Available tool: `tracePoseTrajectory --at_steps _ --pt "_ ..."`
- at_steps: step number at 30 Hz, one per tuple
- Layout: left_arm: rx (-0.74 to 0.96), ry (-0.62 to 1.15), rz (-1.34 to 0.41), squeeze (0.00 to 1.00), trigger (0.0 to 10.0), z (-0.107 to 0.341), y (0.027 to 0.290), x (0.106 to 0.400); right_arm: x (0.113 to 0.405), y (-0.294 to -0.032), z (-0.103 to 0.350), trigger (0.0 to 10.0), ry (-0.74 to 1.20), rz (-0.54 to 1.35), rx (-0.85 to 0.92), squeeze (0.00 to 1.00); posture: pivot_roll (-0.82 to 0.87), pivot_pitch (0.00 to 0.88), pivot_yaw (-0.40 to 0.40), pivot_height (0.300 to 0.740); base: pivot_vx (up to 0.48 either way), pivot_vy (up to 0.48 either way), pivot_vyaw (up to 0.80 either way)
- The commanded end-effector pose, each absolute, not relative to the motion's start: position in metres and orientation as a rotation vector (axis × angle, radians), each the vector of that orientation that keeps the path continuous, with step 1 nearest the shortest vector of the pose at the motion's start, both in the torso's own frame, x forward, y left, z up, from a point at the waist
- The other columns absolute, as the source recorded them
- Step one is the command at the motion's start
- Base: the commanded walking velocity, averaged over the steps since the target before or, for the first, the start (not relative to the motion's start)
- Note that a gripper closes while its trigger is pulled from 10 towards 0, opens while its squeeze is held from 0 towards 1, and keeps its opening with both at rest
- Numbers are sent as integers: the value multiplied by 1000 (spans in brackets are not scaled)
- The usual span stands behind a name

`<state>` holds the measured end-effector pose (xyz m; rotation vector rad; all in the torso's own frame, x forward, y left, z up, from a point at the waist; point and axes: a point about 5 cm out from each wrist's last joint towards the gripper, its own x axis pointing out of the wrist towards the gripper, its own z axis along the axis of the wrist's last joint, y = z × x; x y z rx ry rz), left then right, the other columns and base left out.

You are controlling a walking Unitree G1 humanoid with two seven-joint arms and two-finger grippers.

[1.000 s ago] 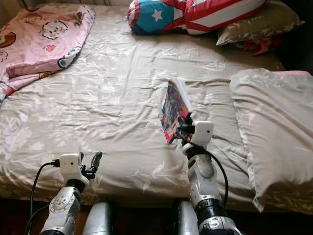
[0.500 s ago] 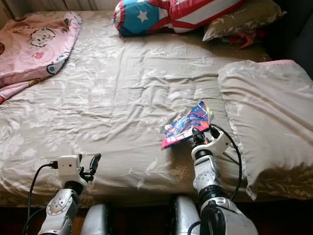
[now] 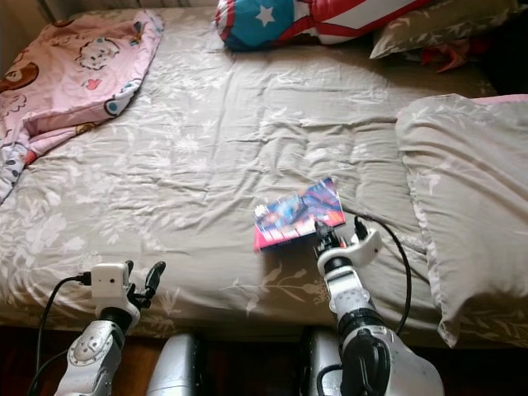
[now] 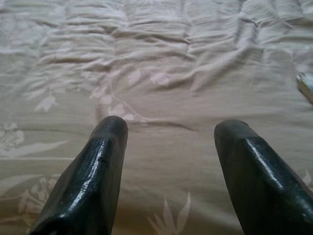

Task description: Clean up the room

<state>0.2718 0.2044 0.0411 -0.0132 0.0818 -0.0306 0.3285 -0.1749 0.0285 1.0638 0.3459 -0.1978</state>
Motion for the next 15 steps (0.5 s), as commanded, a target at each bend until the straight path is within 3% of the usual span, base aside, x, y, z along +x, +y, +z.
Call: tracePoseTrajectory --at_steps 1,6,15 --pt "13 112 -32 0 10000 37 208 266 318 -177 16 10000 404 -256 1043 0 88 260 81 607 0 0 0" --pt "22 120 -35 0 10000 36 208 265 305 -180 1 10000 446 -339 1029 0 92 263 83 607 0 0 0" --pt "28 128 -31 0 10000 35 209 263 306 -182 2 10000 415 -406 1111 0 95 260 79 607 0 0 0"
